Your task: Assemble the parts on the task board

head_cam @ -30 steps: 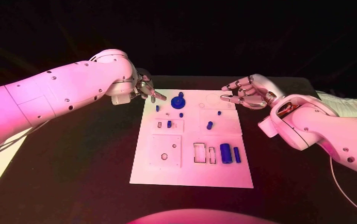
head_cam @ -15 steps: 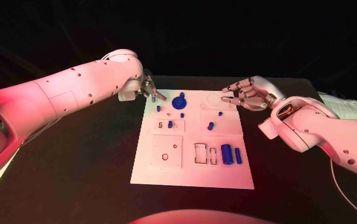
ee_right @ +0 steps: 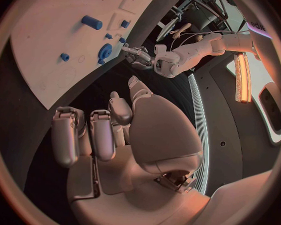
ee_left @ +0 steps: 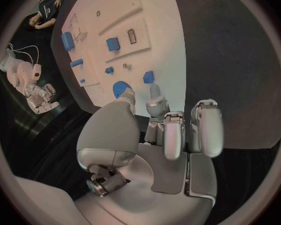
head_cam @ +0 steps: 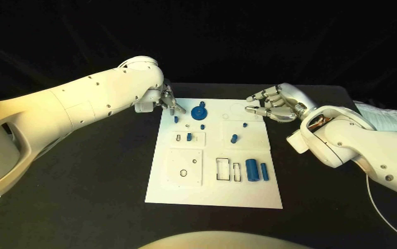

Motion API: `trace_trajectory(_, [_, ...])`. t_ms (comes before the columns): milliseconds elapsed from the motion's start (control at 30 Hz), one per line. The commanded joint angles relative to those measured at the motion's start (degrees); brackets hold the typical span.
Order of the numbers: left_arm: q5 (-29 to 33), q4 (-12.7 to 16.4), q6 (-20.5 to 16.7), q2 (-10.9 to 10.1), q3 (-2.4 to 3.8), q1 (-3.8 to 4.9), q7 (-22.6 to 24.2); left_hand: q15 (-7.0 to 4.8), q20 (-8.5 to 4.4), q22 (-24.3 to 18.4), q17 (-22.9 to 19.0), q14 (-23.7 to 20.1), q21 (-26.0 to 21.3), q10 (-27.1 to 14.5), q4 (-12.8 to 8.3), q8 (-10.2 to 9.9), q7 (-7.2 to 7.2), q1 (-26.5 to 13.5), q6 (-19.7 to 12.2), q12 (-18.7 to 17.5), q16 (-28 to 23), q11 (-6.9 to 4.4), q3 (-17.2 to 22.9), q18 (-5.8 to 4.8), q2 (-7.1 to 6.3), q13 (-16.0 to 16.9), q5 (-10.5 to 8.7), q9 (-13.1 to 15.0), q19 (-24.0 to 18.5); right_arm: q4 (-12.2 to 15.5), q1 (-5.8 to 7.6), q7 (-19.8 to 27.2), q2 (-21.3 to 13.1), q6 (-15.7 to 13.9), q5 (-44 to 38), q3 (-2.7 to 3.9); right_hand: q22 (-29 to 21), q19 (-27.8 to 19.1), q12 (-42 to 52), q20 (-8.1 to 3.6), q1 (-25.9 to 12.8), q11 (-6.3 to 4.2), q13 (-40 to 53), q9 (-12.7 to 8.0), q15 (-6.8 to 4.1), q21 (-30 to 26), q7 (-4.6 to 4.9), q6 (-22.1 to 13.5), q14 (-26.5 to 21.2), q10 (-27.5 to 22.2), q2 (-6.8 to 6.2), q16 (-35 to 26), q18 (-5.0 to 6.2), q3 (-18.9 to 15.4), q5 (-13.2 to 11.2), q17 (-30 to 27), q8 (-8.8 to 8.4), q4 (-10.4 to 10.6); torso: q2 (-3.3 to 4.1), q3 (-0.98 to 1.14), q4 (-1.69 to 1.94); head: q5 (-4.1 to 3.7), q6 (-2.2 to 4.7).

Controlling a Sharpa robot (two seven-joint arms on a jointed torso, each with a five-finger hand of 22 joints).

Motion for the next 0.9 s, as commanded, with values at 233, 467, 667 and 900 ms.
trace_trajectory(233, [0.03, -0.42, 3.36, 0.28, -0.01, -0.02, 0.19, -0.01, 0.08, 6.84, 15.08, 6.13, 0.19, 0.56, -0.09, 0.34, -0.13, 1.17, 0.67, 0.30, 0.18, -0.19, -0.58, 0.33, 0.37, 0.10, 0.52, -0.16, 1.03, -0.04, -0.05, 0.48, 0.12, 1.27, -0.07, 0.00, 3.92, -0.41, -0.15, -0.14, 0.40, 0.06, -0.06, -0.06, -0.40, -0.23, -0.16, 0.38, 3.69, -0.41, 0.37, -0.22, 1.14, -0.38, -0.07, 5.07, -0.12, -0.03, -0.09, 0.01, 0.02, 0.14, -0.13])
trace_trajectory(467, [0.65, -0.87, 3.61, 0.54, -0.07, -0.19, 0.10, -0.11, -0.05, 6.86, 15.08, 6.13, 0.14, 0.54, -0.31, 0.45, -0.20, 2.71, 0.66, 0.36, 0.18, -0.27, -0.81, 0.33, 0.83, -0.04, 0.83, -0.41, 1.04, -0.07, -0.05, 0.47, 0.18, 1.34, -0.07, 0.00, 3.92, -0.41, -0.15, -0.14, 0.40, 0.06, -0.06, -0.06, -0.40, -0.23, -0.16, 0.38, 3.69, -0.41, 0.37, -0.22, 1.14, -0.38, -0.07, 5.07, -0.12, -0.03, -0.07, 0.01, -0.01, 0.15, -0.12])
trace_trajectory(667, [1.03, -1.30, 3.62, 0.78, -0.10, -0.28, -0.13, -0.13, -0.08, 6.85, 15.08, 6.13, 0.05, 0.50, -0.47, 0.48, -0.19, 4.04, 0.53, 0.41, 0.18, -0.28, -0.71, 0.34, 1.24, -0.13, 0.93, -0.62, 1.02, -0.11, -0.05, 0.49, 0.19, 1.37, -0.07, 0.00, 3.92, -0.41, -0.15, -0.14, 0.48, 0.05, -0.07, -0.06, -0.40, -0.24, -0.16, 0.38, 3.70, -0.42, 0.43, -0.22, 1.14, -0.36, 0.00, 5.07, -0.12, -0.07, -0.04, 0.03, -0.01, 0.16, -0.16])
trace_trajectory(900, [1.47, -1.76, 4.47, 1.05, -0.18, -0.36, -0.39, -0.12, -0.09, 6.91, 15.08, 6.13, 0.10, 0.50, -0.51, 0.51, -0.19, 4.40, 0.53, 0.44, 0.18, -0.29, -0.67, 0.32, 1.34, -0.14, 0.94, -0.67, 1.05, -0.11, -0.05, 0.50, 0.22, 1.40, -0.07, 0.00, 3.92, -0.41, -0.15, -0.14, 0.48, 0.05, -0.07, -0.06, -0.40, -0.24, -0.16, 0.38, 3.70, -0.42, 0.43, -0.22, 1.14, -0.36, 0.00, 5.07, -0.12, -0.07, -0.04, 0.06, 0.00, 0.21, -0.23])
